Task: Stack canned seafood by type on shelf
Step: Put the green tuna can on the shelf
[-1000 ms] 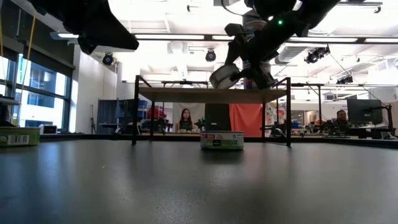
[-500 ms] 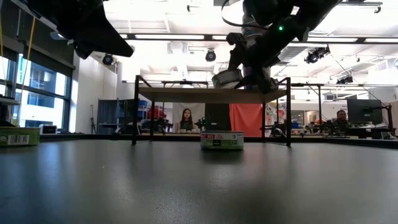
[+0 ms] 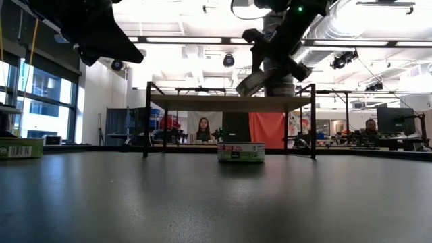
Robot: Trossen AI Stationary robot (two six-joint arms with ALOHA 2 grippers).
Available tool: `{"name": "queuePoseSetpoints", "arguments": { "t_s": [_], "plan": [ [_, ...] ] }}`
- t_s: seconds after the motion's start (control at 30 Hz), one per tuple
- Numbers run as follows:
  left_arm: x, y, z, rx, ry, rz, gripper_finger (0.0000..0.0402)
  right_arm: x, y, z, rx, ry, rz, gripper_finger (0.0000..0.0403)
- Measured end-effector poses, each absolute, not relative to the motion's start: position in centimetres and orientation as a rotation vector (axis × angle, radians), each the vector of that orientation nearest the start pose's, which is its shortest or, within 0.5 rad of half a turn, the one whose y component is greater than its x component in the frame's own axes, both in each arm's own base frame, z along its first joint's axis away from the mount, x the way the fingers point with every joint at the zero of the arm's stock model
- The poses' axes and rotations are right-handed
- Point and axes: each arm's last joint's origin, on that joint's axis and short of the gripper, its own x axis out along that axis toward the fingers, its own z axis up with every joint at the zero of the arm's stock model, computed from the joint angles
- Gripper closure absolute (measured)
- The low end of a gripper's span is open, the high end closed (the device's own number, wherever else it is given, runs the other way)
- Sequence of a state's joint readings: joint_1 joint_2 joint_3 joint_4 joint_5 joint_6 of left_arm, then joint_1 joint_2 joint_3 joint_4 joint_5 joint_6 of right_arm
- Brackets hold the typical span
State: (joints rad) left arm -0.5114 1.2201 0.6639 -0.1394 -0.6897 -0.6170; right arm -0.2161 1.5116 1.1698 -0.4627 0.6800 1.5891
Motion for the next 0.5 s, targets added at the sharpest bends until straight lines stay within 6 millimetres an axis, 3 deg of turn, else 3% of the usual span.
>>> {"name": "queuePoseSetpoints", "arguments": {
  "t_s": [0.5],
  "plan": [
    [21.66, -10.12, 21.50, -0.212, 0.502, 0.320, 0.0402, 29.89, -8.13, 26.62, 1.179, 0.114, -1.300, 0.0210]
  ]
}}
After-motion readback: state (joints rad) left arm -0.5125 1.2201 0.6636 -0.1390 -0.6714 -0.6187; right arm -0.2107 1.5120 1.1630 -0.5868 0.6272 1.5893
